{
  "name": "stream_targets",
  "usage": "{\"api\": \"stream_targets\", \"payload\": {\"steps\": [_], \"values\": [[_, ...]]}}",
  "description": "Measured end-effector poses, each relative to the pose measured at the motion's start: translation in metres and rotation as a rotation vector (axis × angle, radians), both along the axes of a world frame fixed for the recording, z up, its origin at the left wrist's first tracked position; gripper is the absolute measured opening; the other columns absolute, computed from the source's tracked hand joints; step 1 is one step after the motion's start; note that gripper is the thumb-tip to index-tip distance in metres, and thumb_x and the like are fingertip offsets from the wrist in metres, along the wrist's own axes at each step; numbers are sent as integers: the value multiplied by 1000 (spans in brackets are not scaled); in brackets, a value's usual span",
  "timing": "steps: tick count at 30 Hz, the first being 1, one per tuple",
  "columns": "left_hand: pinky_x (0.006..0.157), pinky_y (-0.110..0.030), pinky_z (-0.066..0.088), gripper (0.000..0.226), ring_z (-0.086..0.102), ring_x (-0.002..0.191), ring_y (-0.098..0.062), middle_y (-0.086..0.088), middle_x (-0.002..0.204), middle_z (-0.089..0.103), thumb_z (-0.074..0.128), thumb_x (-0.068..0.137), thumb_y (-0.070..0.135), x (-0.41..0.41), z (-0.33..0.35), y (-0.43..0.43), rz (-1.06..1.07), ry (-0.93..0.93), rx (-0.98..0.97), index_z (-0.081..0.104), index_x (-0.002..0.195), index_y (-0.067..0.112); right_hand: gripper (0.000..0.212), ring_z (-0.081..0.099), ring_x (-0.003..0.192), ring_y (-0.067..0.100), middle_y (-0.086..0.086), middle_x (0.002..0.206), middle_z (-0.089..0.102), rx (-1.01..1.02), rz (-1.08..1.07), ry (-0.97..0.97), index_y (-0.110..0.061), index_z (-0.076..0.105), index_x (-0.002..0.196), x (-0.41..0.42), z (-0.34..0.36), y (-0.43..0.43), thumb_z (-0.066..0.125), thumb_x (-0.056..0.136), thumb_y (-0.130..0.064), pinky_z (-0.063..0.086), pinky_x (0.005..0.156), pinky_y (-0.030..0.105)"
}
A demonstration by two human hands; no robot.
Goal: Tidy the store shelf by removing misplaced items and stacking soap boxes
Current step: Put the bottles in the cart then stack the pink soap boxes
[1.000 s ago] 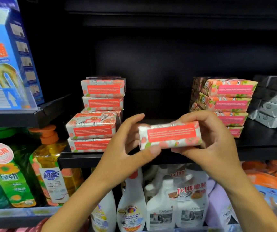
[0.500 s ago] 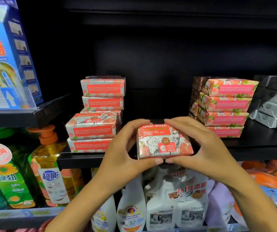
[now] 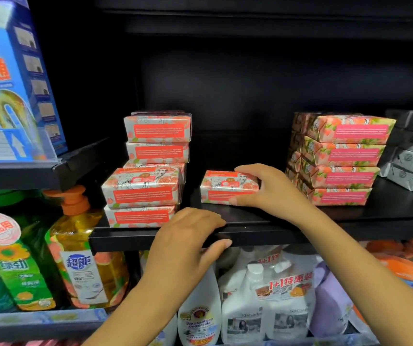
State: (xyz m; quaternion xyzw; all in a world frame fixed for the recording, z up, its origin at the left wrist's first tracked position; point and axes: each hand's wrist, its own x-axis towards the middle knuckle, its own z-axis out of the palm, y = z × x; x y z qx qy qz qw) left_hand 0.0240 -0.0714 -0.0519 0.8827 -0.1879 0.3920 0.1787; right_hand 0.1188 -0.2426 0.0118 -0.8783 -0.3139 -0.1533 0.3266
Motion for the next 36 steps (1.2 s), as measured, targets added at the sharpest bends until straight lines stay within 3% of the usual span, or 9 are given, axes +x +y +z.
{"api": "stream_targets", "payload": {"steps": [4,9,14,18,25,28,31,33,36], "values": [[79,-14,41,35,54,92,-3,12,94,69,54,79,48,0,1,1,21,4,0,71,97,23,51,44,120,9,-2,130,52,-94,16,-97,-17,58,125,5,1,1,74,77,-27,28,88,10],[77,-14,42,35,53,91,-2,13,93,69,54,77,48,1,0,0,23,3,-9,71,95,24,32,55,99,8,-3,109,62,-91,-56,-219,-14,68,109,-1,1,-4,73,78,-18,40,83,13],[76,-16,44,36,54,91,-2,13,92,68,54,76,50,3,2,1,24,18,-14,71,94,24,34,54,105,13,1,117,61,-200,-72,-223,-13,64,116,2,6,11,68,84,-23,42,89,24],[78,-12,41,36,54,91,-3,11,93,69,55,76,49,2,1,0,14,23,-18,71,95,22,37,52,112,15,2,124,58,-244,-94,-192,-13,60,122,4,10,22,66,86,-24,41,93,26],[77,-18,47,37,59,91,-8,10,93,69,54,77,47,0,1,-1,11,22,-13,70,96,20,40,52,114,16,3,127,56,-289,-123,-166,-14,57,125,4,11,29,64,88,-27,42,96,27],[80,-16,44,34,56,93,-7,7,94,69,53,80,42,-2,1,1,-3,-4,17,70,98,18,38,52,112,13,2,124,58,-206,-97,-189,-14,60,122,7,4,25,65,86,-26,43,97,28],[84,-17,40,26,55,93,-8,5,94,67,55,86,32,-12,-3,10,-9,-67,57,69,98,14,27,55,105,9,-1,112,63,104,-39,-292,-13,66,110,-2,4,28,67,85,-23,47,93,30],[82,-20,43,20,58,90,-11,4,93,67,60,86,29,-20,-6,19,33,-123,68,70,95,13,24,57,102,5,-3,107,65,265,62,-335,-13,69,105,-17,11,38,67,84,-25,48,89,23],[77,-26,47,18,61,86,-14,2,90,68,66,83,26,-31,-10,38,118,-181,47,71,90,11,29,56,104,2,-5,110,64,246,209,-308,-13,68,107,-38,21,62,68,84,-30,45,90,14]]}}
